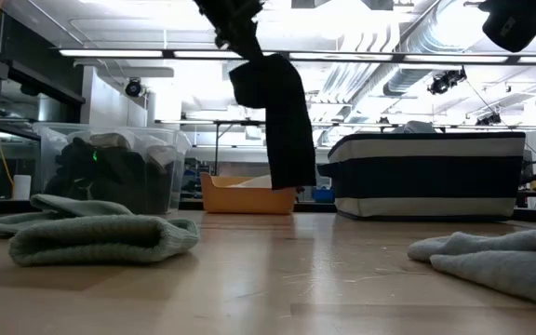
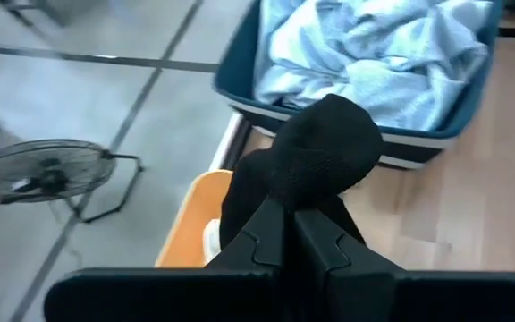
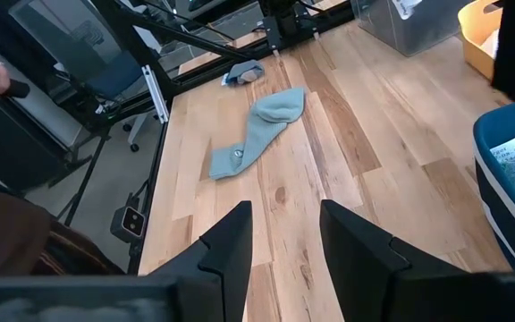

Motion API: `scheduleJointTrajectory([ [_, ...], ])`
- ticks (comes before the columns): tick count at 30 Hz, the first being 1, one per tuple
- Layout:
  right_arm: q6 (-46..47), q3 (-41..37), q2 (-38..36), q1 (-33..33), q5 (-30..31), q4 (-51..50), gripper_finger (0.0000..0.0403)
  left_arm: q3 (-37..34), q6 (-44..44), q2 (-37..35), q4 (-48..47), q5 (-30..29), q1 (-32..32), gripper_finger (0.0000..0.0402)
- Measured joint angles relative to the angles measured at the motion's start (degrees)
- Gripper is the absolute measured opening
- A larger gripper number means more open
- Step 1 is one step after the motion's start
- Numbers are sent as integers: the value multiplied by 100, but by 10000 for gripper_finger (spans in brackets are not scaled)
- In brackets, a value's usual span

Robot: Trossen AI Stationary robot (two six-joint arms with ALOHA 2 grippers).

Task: Pick & Place Cloths
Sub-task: Put the black sock into the yellow bin

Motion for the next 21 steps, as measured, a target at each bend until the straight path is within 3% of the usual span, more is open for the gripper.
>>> scheduleJointTrajectory([
  [11,0,0,-2,0,2,-2,124,337,-359,0,-477,-1284,439,0],
  [21,0,0,-2,0,2,-4,124,346,-419,85,-665,-1413,743,0],
])
